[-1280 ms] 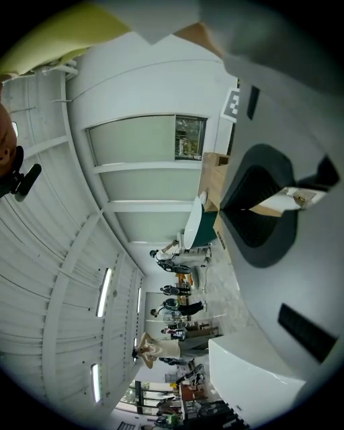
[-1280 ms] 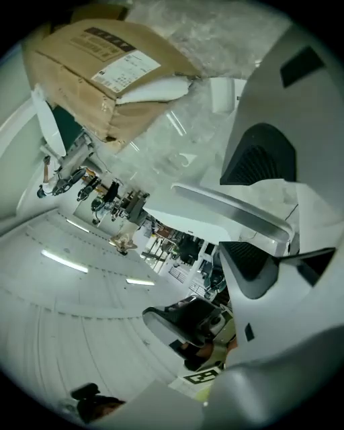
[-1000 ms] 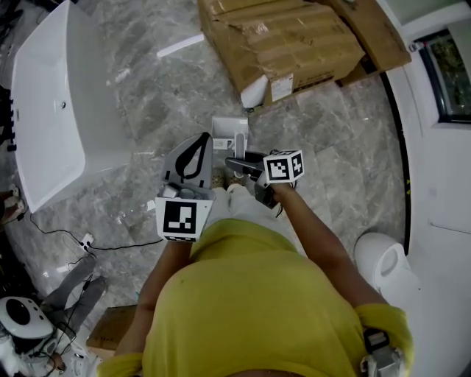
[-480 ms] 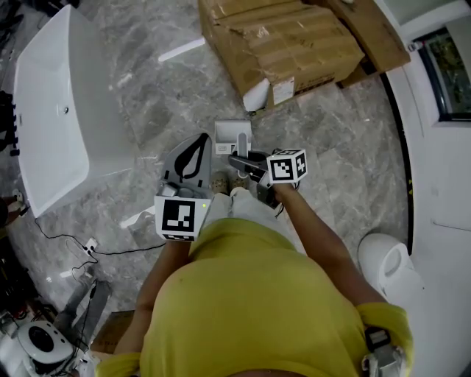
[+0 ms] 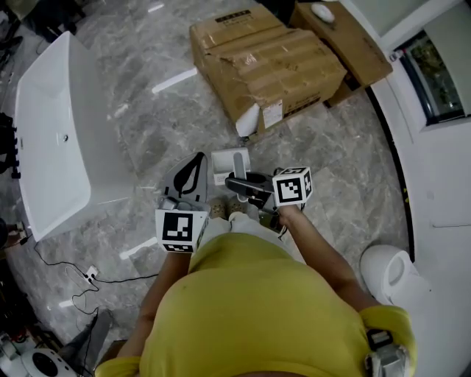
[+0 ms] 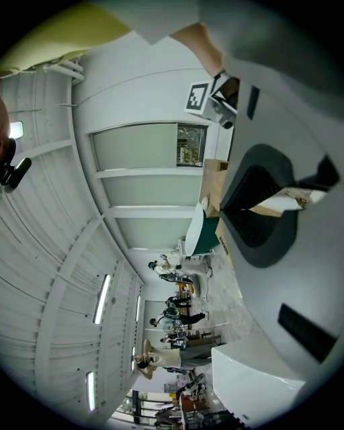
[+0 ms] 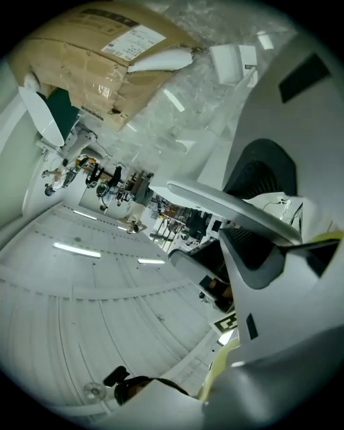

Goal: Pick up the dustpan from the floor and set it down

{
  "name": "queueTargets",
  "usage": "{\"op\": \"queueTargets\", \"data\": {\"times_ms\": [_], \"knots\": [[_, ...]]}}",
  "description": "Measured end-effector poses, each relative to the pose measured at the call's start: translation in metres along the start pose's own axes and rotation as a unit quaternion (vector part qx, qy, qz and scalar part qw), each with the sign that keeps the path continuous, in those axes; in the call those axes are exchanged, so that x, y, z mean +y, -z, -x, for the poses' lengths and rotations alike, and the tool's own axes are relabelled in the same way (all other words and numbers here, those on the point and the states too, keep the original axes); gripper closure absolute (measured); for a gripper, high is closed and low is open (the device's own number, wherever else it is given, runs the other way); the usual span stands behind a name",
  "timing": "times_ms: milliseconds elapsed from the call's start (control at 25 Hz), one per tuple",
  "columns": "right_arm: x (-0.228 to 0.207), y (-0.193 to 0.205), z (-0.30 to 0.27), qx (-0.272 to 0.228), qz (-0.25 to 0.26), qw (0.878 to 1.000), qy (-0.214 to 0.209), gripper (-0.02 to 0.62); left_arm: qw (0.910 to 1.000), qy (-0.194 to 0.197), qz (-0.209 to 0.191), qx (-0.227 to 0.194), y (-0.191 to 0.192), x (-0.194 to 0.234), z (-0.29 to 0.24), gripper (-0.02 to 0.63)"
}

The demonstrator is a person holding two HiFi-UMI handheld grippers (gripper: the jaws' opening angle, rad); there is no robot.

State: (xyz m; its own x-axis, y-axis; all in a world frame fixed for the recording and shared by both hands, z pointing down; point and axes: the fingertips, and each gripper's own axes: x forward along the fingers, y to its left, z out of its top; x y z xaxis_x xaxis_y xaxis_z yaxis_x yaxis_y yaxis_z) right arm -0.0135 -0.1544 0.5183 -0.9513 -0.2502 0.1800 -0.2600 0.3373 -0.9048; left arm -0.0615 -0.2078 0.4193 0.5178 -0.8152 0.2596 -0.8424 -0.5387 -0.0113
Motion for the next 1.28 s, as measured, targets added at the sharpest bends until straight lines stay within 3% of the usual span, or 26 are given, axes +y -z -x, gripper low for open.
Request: {"op": "queueTargets", "data": {"times_ms": [800, 1040, 1280], "knots": [[0.135, -0.054, 0.022, -0.051, 0.05, 0.996, -0.051, 0.434, 0.9997, 0.012, -0.01, -0.021, -0.023, -0.001, 0.009, 0.603], [0.152, -0.06, 0.022, -0.056, 0.059, 0.995, -0.061, 0.423, 0.9994, 0.005, -0.007, -0.033, -0.027, 0.0, 0.013, 0.603], [0.142, -0.057, 0.019, -0.045, 0.061, 0.996, -0.048, 0.425, 0.9994, 0.003, -0.004, -0.035, -0.03, -0.001, 0.01, 0.603]]}}
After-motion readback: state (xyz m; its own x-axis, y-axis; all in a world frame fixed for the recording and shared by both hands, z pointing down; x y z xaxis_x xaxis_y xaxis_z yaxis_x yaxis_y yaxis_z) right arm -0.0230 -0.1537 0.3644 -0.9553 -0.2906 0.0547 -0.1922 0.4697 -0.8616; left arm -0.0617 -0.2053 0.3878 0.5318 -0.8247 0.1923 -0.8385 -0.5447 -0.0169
